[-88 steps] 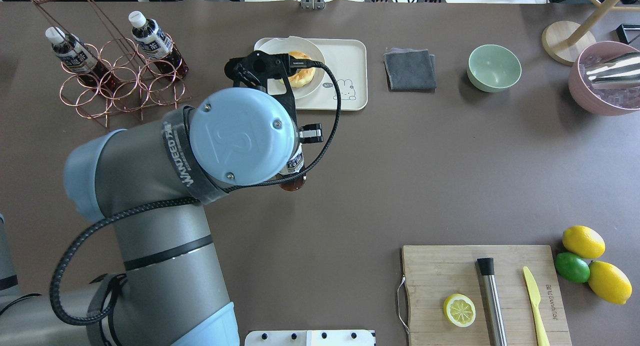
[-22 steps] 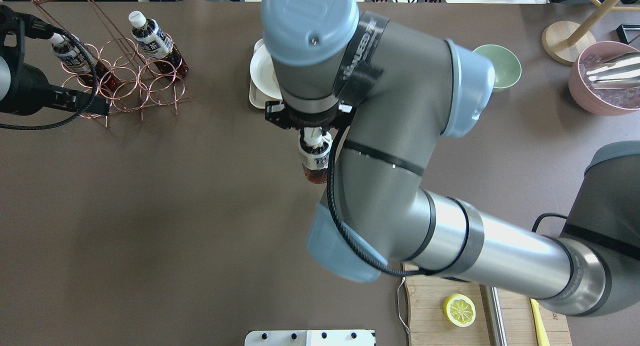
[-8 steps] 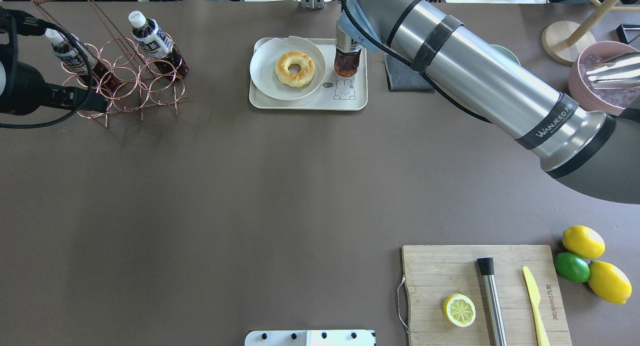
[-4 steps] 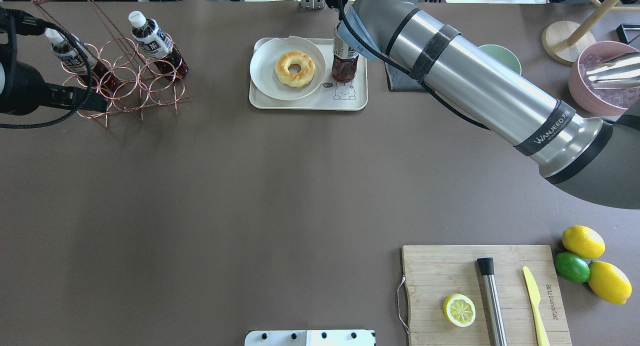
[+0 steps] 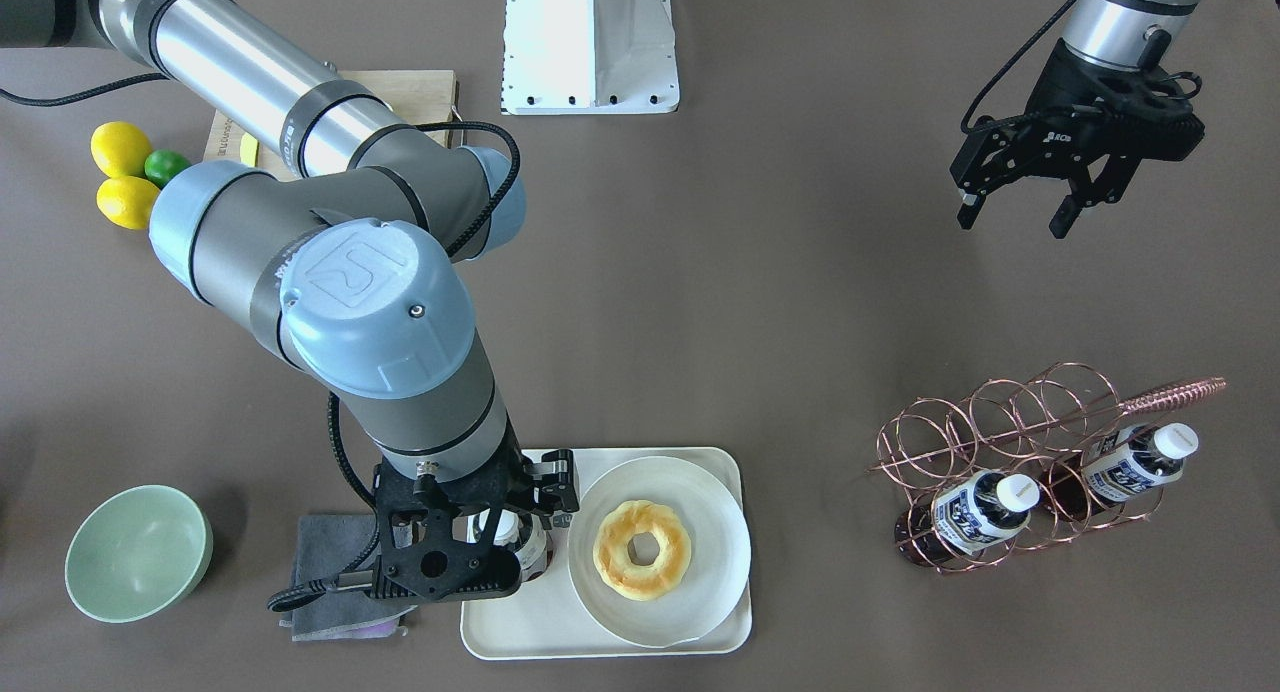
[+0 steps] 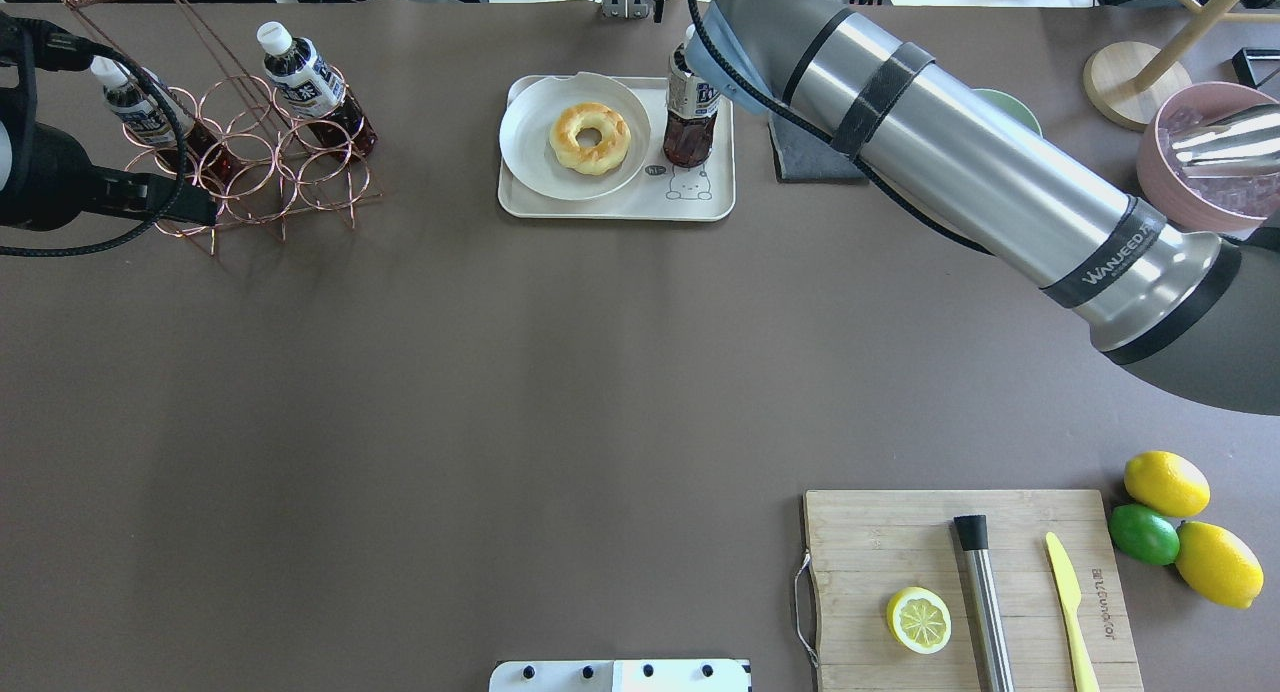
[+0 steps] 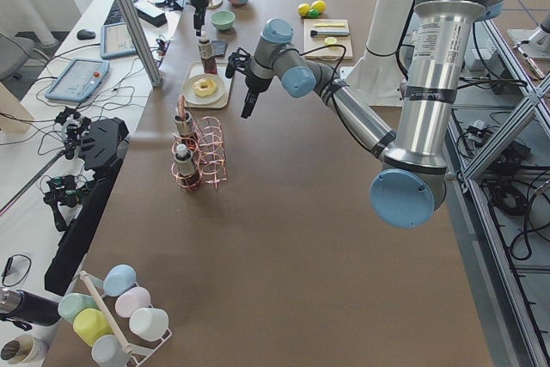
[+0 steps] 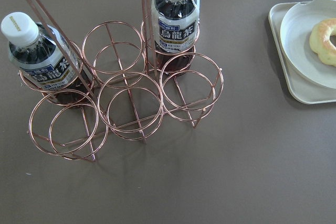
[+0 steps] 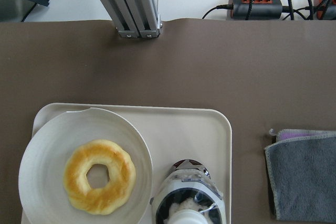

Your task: Place tea on tray

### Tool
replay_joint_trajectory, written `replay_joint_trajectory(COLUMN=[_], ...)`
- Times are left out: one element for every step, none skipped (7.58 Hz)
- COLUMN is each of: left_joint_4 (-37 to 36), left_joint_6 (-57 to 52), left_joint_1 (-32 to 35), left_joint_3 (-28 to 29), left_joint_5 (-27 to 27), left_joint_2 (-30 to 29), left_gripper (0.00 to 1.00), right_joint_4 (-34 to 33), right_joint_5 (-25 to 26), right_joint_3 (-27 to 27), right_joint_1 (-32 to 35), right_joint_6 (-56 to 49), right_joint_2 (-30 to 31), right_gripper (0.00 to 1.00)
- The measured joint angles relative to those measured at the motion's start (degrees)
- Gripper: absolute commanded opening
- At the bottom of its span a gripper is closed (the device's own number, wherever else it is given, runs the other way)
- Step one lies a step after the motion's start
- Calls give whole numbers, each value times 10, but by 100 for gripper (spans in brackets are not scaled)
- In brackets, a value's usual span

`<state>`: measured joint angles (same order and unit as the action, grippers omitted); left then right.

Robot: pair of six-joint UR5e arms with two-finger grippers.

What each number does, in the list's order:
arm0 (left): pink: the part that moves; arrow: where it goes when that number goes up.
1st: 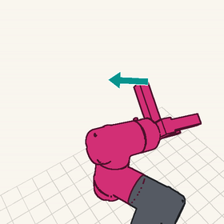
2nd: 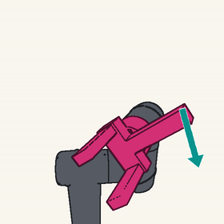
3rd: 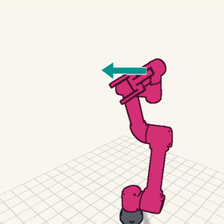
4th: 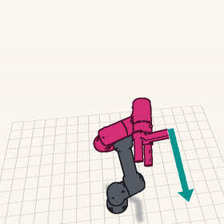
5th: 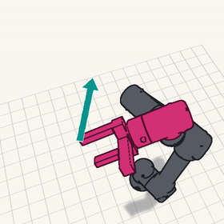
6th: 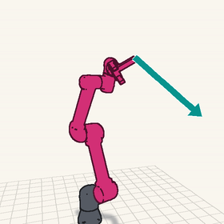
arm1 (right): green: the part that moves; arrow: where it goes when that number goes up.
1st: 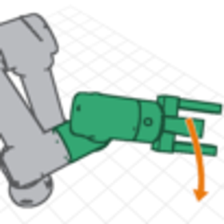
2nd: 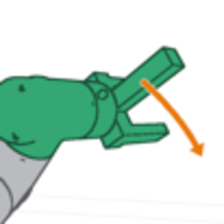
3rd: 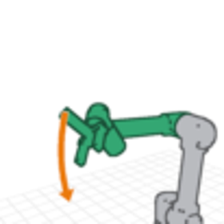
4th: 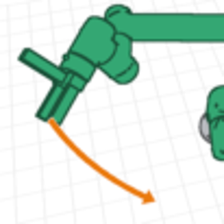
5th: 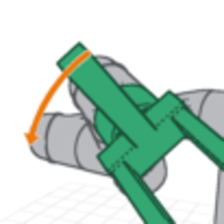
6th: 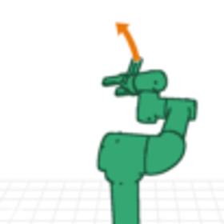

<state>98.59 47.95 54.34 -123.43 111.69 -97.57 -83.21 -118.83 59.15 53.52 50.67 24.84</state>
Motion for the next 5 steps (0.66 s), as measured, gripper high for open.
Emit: replay_joint_trajectory(left_joint_4=[-2, -4, -7, -12, -15], left_joint_6=[-1, -1, -3, -13, -48], left_joint_1=[4, 22, 42, 63, 89], left_joint_3=[-1, -1, -2, -3, -2], left_joint_5=[20, 48, 67, 81, 99], left_joint_2=[-2, 0, 3, 15, 38], left_gripper=[97, 97, 97, 97, 97], right_joint_4=[-3, -18, -56, -104, -147], right_joint_5=[-25, -45, -56, -62, -65], right_joint_3=[25, 69, 133, 220, 312], right_joint_1=[17, 34, 54, 73, 93], right_joint_6=[-3, -13, -44, -91, -139], right_joint_2=[16, 49, 95, 158, 234], right_gripper=[100, 100, 100, 100, 100])
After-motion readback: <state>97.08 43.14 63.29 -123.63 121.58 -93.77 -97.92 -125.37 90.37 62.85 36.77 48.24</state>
